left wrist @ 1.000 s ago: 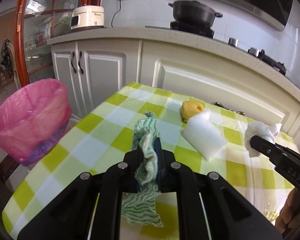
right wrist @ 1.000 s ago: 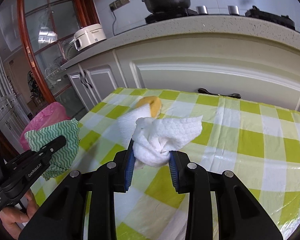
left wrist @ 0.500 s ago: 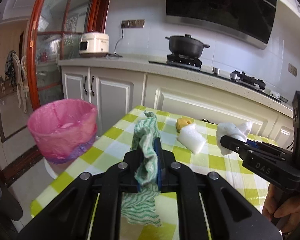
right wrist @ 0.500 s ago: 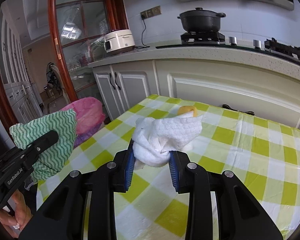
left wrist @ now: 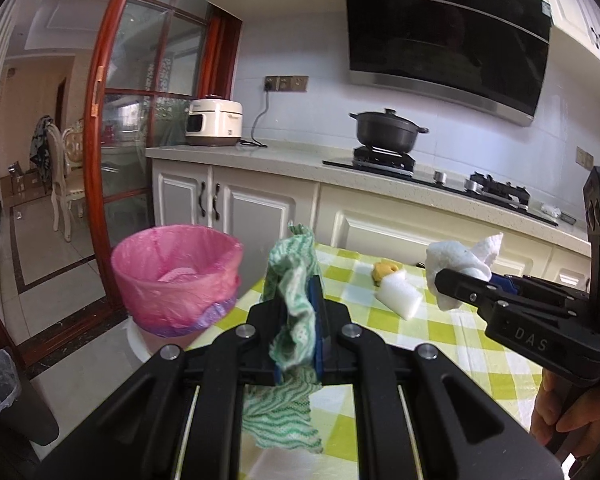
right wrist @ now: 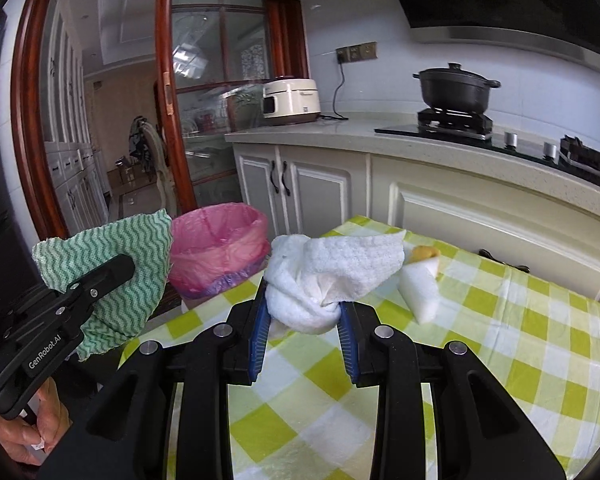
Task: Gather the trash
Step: 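Carry the tissue and green cloth to the pink bin and release both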
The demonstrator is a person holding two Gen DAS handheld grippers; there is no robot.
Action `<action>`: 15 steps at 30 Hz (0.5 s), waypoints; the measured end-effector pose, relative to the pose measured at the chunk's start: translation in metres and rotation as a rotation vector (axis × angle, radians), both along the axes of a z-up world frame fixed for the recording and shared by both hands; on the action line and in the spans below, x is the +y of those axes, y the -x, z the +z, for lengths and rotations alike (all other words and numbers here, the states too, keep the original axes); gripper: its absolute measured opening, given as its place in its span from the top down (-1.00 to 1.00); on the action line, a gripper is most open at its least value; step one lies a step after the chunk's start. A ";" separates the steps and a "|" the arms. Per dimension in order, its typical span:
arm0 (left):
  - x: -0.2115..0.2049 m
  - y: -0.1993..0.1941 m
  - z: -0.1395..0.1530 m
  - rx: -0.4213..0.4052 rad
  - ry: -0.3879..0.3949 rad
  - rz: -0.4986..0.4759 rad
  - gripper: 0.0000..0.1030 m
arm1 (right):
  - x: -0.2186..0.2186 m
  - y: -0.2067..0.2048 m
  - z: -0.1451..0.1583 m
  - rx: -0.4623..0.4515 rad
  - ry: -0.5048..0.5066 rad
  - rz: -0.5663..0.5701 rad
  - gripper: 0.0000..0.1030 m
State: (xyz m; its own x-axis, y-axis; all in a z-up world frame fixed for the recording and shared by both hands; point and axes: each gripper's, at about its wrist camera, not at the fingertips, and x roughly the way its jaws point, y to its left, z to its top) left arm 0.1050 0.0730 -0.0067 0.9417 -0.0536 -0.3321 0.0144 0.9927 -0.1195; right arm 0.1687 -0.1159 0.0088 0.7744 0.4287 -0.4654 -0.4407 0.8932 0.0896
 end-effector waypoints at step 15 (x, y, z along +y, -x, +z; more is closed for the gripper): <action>0.074 -0.049 -0.001 0.016 0.010 0.163 0.79 | 0.093 -0.075 -0.005 0.019 0.000 0.191 0.40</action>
State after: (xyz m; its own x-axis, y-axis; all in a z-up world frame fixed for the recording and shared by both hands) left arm 0.1535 0.1465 -0.0073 0.9330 0.0956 -0.3469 -0.1482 0.9806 -0.1285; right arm 0.2439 -0.0230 0.0041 0.6698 0.5671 -0.4794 -0.6005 0.7934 0.0996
